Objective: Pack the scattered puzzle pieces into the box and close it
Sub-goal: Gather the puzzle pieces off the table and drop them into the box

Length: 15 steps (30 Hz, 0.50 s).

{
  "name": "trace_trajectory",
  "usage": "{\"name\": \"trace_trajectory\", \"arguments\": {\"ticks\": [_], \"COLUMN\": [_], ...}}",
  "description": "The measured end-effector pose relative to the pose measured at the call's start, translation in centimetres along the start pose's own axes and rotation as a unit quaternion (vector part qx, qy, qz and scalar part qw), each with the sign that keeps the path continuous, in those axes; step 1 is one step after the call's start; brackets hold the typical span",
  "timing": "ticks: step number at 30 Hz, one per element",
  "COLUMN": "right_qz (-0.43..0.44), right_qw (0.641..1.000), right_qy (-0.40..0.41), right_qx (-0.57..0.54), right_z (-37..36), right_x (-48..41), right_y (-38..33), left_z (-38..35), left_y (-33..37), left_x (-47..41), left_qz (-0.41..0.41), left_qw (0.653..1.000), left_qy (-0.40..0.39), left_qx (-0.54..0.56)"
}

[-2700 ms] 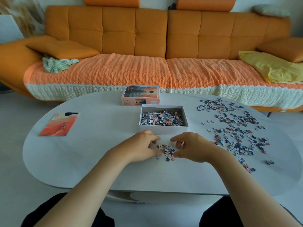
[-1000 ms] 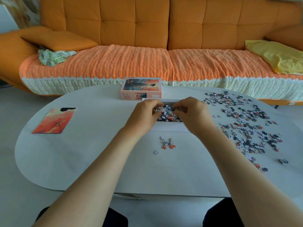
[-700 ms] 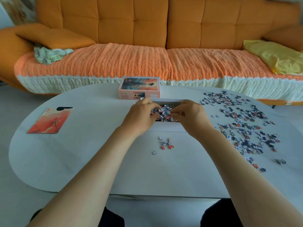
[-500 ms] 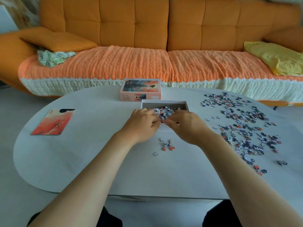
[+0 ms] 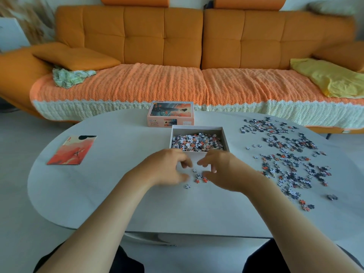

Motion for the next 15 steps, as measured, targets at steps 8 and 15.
{"name": "trace_trajectory", "arguments": {"ticks": [8,15], "right_qz": [-0.055,-0.110], "right_qw": [0.997,0.991], "right_qy": [-0.050,-0.052], "right_qx": [0.021,-0.056], "right_z": [-1.3,-0.7], "right_x": [0.6,1.1], "right_y": [-0.1,0.2], "left_z": [-2.7,-2.8], "left_y": [-0.1,0.5], "left_x": [0.2,0.0], "left_qz": [-0.001,0.001], "left_qw": [0.999,0.999], "left_qy": [-0.038,-0.017], "left_qx": [-0.021,0.028]}}
Point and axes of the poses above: each hand's wrist, its own x-axis away from the middle knuckle, its own z-axis out of the back of the hand, y = z × x, the point moved 1 cm from there along -x, towards the middle knuckle, and after that the axes turned 3 degrees about x, right-handed, at the moved point
